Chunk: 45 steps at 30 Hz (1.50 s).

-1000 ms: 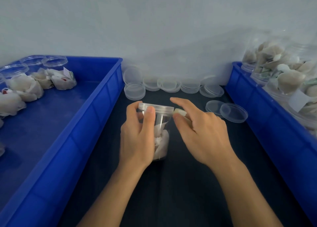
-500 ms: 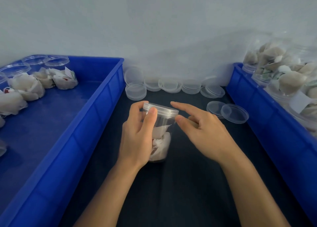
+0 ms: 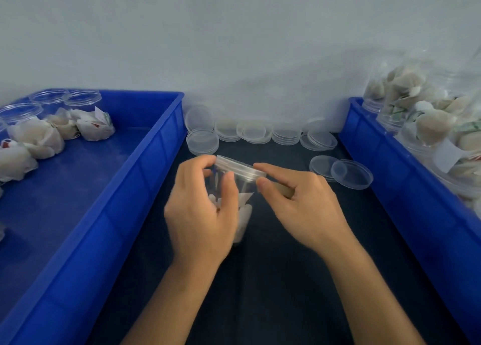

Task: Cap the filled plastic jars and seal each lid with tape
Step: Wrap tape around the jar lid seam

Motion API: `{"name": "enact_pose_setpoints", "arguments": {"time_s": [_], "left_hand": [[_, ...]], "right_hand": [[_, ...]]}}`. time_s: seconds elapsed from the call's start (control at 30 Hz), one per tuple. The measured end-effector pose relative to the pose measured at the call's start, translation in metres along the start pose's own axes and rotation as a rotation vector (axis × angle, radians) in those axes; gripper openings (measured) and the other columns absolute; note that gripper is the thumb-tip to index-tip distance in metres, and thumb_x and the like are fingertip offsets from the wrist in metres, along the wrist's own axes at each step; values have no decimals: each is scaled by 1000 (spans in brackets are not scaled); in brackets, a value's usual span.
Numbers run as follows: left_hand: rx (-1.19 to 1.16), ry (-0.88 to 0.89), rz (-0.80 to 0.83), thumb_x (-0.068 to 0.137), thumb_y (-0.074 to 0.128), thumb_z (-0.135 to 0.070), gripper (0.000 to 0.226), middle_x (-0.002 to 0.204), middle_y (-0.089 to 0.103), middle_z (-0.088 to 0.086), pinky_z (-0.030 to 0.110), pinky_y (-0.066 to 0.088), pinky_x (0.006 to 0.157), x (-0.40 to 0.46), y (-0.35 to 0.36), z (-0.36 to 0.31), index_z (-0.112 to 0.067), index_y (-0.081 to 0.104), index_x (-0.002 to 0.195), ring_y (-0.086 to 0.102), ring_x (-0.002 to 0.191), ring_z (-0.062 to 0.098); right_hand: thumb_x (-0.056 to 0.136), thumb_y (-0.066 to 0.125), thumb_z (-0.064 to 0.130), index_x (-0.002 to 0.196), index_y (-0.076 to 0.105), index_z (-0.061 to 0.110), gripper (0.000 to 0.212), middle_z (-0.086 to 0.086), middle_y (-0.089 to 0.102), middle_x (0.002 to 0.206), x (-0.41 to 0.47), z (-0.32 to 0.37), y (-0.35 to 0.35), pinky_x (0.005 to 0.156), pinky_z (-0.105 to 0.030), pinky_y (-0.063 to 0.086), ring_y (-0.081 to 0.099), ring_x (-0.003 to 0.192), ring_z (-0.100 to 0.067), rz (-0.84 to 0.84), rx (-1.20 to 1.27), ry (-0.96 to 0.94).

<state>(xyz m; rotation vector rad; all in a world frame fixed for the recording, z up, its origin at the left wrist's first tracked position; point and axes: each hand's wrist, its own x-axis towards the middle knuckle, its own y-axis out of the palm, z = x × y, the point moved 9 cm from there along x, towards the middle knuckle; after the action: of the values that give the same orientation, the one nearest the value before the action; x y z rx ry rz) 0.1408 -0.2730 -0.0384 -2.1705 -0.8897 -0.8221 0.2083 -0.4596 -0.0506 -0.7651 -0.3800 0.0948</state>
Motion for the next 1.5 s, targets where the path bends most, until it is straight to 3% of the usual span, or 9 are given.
{"name": "enact_pose_setpoints", "arguments": {"time_s": [0.07,0.13,0.27,0.43,0.6,0.77,0.97,1.27,1.5], "left_hand": [[21,47,109,101,62,-43,47,134,58,-4,14,51,82,-8,11,-12,-15,55,138,60,113,6],[72,14,243,96,65,-51,68,149,51,-4,27,54,87,-15,25,-12,-19,43,151,58,126,13],[231,-48,323,88,78,-53,88,156,47,-5,45,53,87,-17,36,-4,-27,31,158,57,132,21],[204,-108,316,92,74,-58,86,159,47,-7,34,43,88,-13,35,10,-28,30,159,56,131,18],[88,-132,315,90,77,-52,87,155,49,-11,33,50,94,-14,32,18,-30,33,161,56,131,12],[-73,-190,320,89,78,-53,83,145,49,-30,9,43,91,-16,32,23,-43,34,159,49,129,-13],[-161,-229,335,81,70,-67,84,145,52,-32,14,48,92,-17,34,31,-50,37,156,54,128,-8],[-277,-232,354,84,79,-54,76,138,54,-37,23,54,93,-17,36,33,-50,45,151,59,126,-5],[-172,-203,357,87,59,-70,57,128,57,-40,10,45,91,-10,31,22,-51,43,139,54,124,-14]], "right_hand": [[98,52,59,131,65,58,35,30,64,66,-1,2,-2,77,-35,55,60,70,-3,-21,-21,18],[96,46,62,132,65,56,41,27,70,76,0,1,-3,83,-39,57,67,84,-6,-19,-53,42],[105,42,37,135,63,51,39,24,67,79,2,1,0,82,-39,52,62,84,-11,14,-20,39],[107,42,38,142,50,54,40,25,63,72,0,-3,7,84,-45,52,61,77,-13,65,44,54],[107,39,47,140,46,55,35,27,55,61,2,-6,10,91,-51,52,62,81,-20,65,-43,56],[107,41,48,139,49,52,33,24,55,59,5,-10,8,84,-49,54,60,72,-16,43,-57,37],[107,43,49,133,52,55,29,29,57,63,7,-12,6,71,-39,48,55,63,-10,9,-69,0],[106,51,43,133,57,57,30,20,56,56,8,-14,5,61,-29,38,54,60,-2,25,3,-9],[106,50,45,137,62,51,34,33,57,61,0,2,3,78,-37,55,63,75,-8,-6,-77,-43]]}}
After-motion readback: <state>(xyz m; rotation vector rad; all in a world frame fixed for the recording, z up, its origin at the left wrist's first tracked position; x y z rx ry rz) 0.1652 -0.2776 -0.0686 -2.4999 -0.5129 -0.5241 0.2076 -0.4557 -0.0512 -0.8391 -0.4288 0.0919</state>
